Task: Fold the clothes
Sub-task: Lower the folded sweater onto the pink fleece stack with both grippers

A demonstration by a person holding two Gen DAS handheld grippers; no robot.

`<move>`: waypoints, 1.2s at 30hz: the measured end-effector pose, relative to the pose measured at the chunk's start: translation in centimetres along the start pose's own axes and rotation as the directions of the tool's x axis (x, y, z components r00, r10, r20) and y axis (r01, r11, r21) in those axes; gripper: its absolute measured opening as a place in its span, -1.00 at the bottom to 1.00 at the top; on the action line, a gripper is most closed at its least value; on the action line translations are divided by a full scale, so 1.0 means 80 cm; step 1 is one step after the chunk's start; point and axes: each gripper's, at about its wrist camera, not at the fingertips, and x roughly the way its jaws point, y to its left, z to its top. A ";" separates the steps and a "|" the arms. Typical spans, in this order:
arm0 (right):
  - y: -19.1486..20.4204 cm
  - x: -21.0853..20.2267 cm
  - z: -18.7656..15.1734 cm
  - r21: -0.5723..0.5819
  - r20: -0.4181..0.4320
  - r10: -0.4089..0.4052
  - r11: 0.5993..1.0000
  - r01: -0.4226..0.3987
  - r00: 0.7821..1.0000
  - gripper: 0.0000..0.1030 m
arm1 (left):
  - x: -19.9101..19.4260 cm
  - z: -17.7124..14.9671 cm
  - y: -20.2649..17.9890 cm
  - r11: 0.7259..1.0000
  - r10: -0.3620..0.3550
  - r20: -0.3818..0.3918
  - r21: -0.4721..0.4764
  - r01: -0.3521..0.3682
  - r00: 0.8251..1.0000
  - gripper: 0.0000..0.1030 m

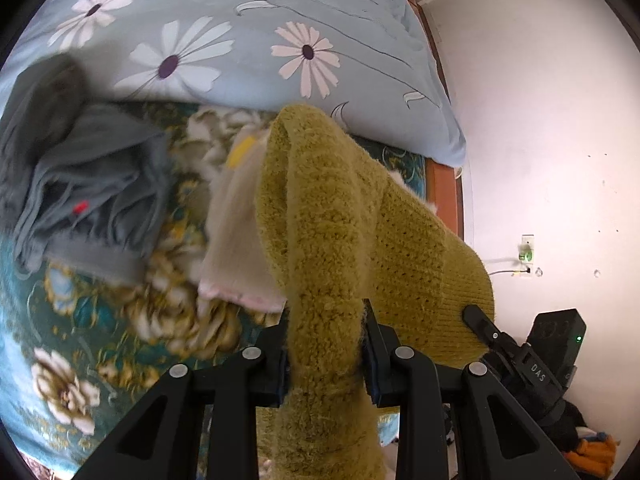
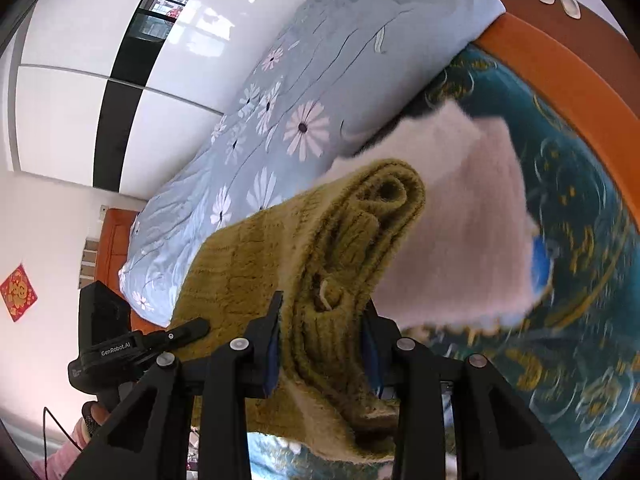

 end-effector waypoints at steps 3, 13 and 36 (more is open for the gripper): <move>-0.013 0.015 0.035 -0.002 0.001 -0.014 1.000 0.014 1.000 -0.31 | 0.024 0.027 -0.011 1.000 0.012 0.009 -0.001 -0.012 1.000 -0.42; -0.084 0.071 0.081 0.054 -0.036 -0.087 0.995 0.089 0.996 -0.31 | 0.105 0.059 0.009 0.991 0.132 -0.033 -0.026 -0.133 0.991 -0.41; -0.077 0.027 0.089 -0.039 0.063 -0.215 0.975 0.218 0.975 -0.23 | 0.037 0.039 0.010 0.988 0.135 0.054 0.064 -0.139 0.989 -0.28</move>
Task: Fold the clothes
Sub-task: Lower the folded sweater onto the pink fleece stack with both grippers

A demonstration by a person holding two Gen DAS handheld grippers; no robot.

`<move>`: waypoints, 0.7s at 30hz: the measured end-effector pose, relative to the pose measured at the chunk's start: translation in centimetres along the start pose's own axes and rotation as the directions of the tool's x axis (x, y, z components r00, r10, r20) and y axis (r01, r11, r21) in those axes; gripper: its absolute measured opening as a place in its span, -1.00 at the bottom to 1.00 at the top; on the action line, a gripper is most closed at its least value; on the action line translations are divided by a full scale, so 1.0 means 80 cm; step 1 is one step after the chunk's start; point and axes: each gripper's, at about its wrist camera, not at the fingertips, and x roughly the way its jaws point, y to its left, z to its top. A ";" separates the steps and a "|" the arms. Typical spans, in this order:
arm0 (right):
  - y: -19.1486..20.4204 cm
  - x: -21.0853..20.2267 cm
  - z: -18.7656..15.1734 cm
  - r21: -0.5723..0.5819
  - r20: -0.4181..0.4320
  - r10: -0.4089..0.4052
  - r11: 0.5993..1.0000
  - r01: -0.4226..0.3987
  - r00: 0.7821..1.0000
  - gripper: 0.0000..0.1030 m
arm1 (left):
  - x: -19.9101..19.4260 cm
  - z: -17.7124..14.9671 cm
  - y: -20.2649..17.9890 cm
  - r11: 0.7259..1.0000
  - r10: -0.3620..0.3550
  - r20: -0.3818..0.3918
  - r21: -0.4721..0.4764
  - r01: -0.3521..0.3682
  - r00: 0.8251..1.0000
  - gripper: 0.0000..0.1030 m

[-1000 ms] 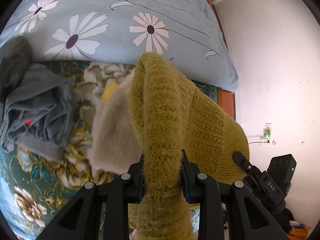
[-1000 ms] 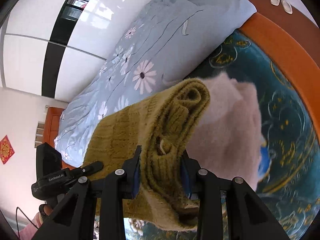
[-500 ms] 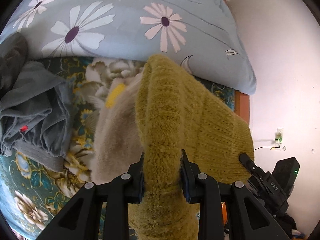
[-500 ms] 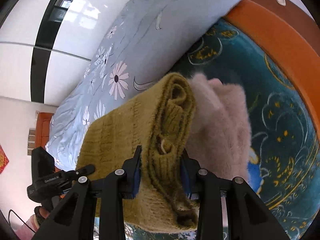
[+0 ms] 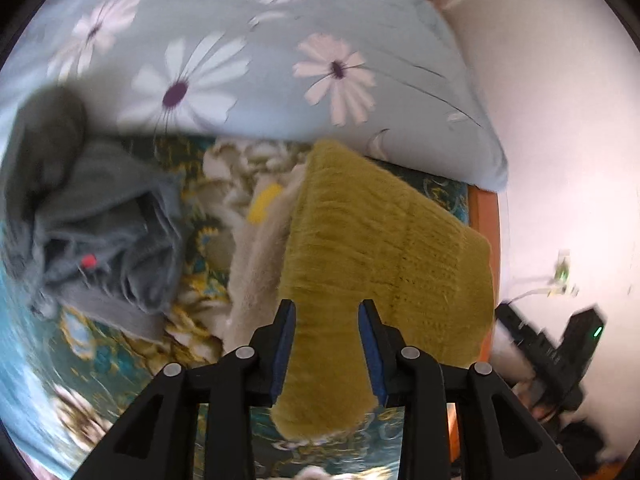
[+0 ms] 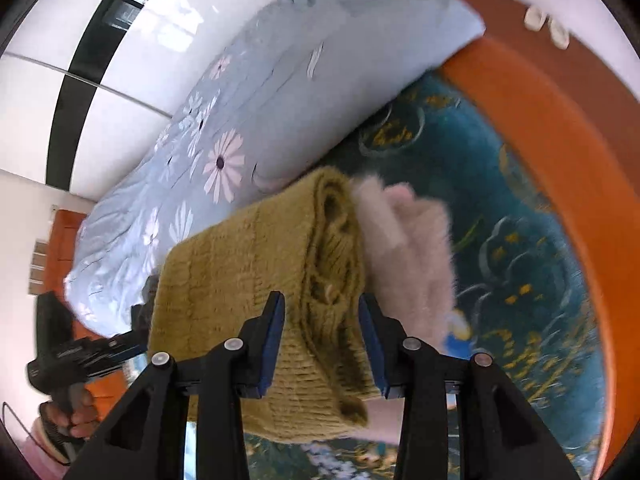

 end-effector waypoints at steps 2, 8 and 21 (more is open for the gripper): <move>0.021 -0.016 -0.005 -0.050 0.044 0.010 0.999 -0.007 0.999 -0.23 | -0.001 -0.011 -0.012 0.999 -0.022 -0.002 0.042 0.022 1.000 -0.26; 0.077 0.016 -0.045 -0.212 -0.068 0.122 0.968 -0.133 0.990 -0.15 | 0.037 -0.050 -0.036 0.992 -0.008 -0.072 0.127 0.017 0.997 -0.26; 0.026 0.063 -0.041 -0.078 -0.073 0.027 0.996 -0.032 0.997 -0.15 | 0.099 -0.047 -0.014 0.981 0.159 -0.111 0.125 -0.145 0.981 -0.26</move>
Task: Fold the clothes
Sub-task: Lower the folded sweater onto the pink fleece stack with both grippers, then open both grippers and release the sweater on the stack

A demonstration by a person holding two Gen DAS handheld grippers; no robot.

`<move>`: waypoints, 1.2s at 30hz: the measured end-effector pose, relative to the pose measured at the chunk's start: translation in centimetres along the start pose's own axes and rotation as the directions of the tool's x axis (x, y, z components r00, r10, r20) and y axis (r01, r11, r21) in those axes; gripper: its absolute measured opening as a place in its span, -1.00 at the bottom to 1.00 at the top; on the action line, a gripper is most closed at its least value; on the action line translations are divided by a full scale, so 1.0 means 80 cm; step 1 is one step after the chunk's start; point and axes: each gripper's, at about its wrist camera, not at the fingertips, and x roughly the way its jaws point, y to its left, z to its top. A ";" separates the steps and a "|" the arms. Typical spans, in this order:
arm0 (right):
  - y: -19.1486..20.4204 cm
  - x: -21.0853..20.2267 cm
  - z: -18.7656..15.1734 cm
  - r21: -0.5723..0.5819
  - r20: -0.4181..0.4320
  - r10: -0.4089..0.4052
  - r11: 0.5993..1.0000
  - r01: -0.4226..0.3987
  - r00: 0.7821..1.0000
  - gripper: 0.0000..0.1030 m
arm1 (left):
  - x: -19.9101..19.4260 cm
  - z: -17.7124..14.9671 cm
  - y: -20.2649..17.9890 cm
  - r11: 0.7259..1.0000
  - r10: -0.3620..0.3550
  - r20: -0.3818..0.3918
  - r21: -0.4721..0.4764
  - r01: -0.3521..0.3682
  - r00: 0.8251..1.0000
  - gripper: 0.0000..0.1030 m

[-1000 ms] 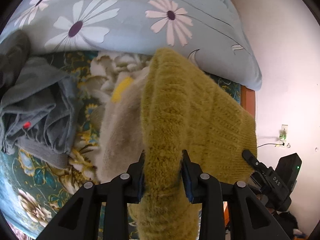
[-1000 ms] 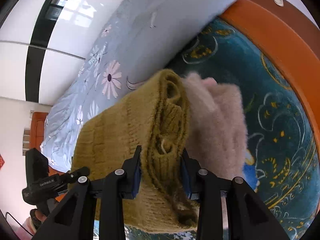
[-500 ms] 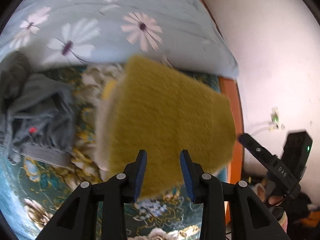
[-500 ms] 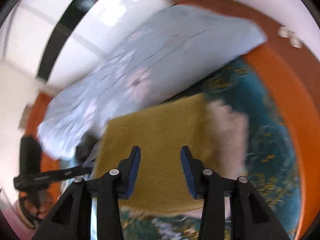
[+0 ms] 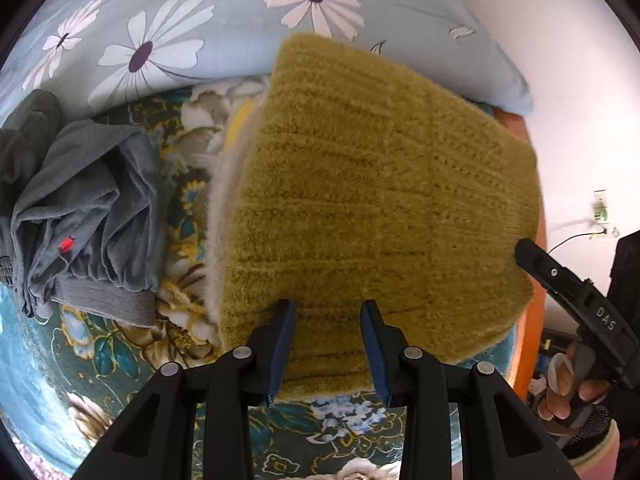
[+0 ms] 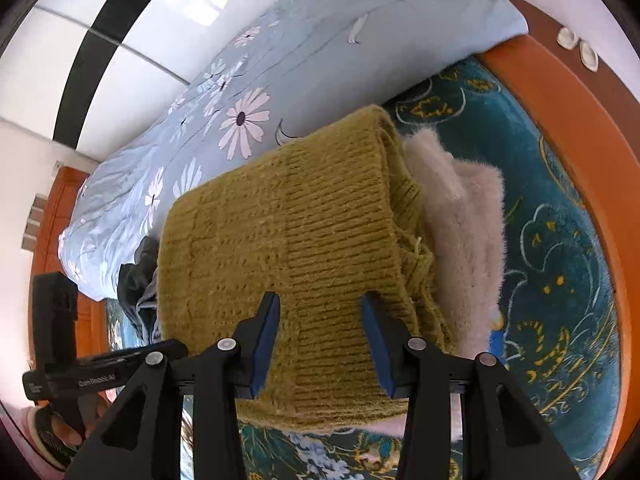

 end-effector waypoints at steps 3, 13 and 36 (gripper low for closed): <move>0.003 0.003 -0.001 -0.013 -0.014 -0.017 1.000 0.017 1.000 -0.15 | -0.006 -0.005 -0.009 1.000 0.018 0.001 0.024 -0.018 1.000 -0.14; 0.027 -0.039 -0.048 -0.077 -0.012 -0.048 0.996 0.047 0.999 0.14 | -0.043 -0.040 -0.013 1.000 0.006 0.099 -0.003 -0.006 0.995 0.42; 0.056 -0.034 -0.111 -0.278 0.000 -0.181 0.945 0.174 0.983 1.00 | -0.057 -0.098 0.005 0.986 0.074 0.135 -0.158 -0.053 0.988 1.00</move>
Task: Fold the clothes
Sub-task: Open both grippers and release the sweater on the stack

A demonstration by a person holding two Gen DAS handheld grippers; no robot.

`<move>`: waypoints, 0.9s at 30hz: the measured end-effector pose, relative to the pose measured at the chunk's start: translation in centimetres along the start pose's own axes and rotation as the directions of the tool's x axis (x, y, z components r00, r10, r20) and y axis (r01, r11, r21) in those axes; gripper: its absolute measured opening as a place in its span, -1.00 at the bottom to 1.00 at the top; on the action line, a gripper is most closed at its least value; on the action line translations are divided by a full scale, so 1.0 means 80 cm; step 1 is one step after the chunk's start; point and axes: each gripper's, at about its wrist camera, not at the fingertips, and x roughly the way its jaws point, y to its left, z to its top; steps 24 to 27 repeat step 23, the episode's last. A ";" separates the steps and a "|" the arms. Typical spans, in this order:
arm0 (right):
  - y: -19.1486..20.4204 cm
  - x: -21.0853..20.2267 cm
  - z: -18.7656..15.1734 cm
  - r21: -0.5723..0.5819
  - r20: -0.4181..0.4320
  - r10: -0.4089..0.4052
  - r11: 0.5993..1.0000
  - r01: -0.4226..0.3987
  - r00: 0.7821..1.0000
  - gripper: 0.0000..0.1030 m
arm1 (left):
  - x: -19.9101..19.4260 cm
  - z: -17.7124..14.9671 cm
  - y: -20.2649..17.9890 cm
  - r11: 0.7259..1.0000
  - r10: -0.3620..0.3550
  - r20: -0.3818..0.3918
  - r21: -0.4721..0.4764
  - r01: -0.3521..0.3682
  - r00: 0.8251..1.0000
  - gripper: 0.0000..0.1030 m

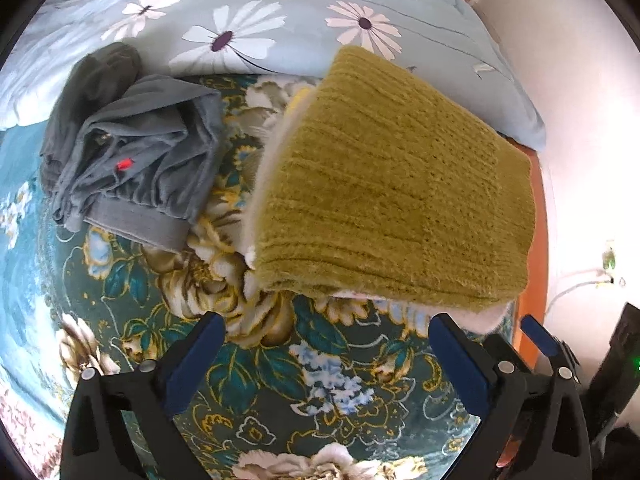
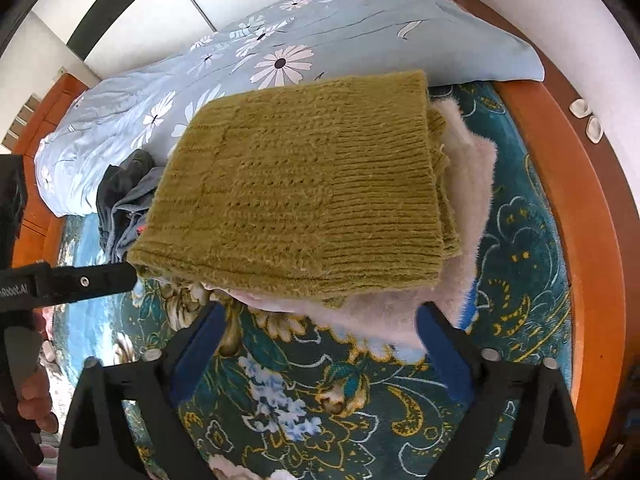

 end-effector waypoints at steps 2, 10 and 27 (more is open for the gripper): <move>0.002 -0.001 -0.001 -0.013 0.008 -0.009 1.000 0.009 1.000 1.00 | -0.002 -0.001 0.002 1.000 0.021 0.025 -0.003 -0.021 0.999 1.00; 0.002 0.001 -0.001 -0.035 0.036 -0.034 0.999 0.035 0.999 1.00 | -0.002 -0.008 0.000 0.994 0.088 0.136 0.054 -0.096 0.987 1.00; 0.006 0.024 -0.016 -0.077 -0.038 -0.046 0.996 0.043 0.998 1.00 | 0.034 -0.030 -0.006 0.961 0.227 0.091 0.144 -0.238 0.970 1.00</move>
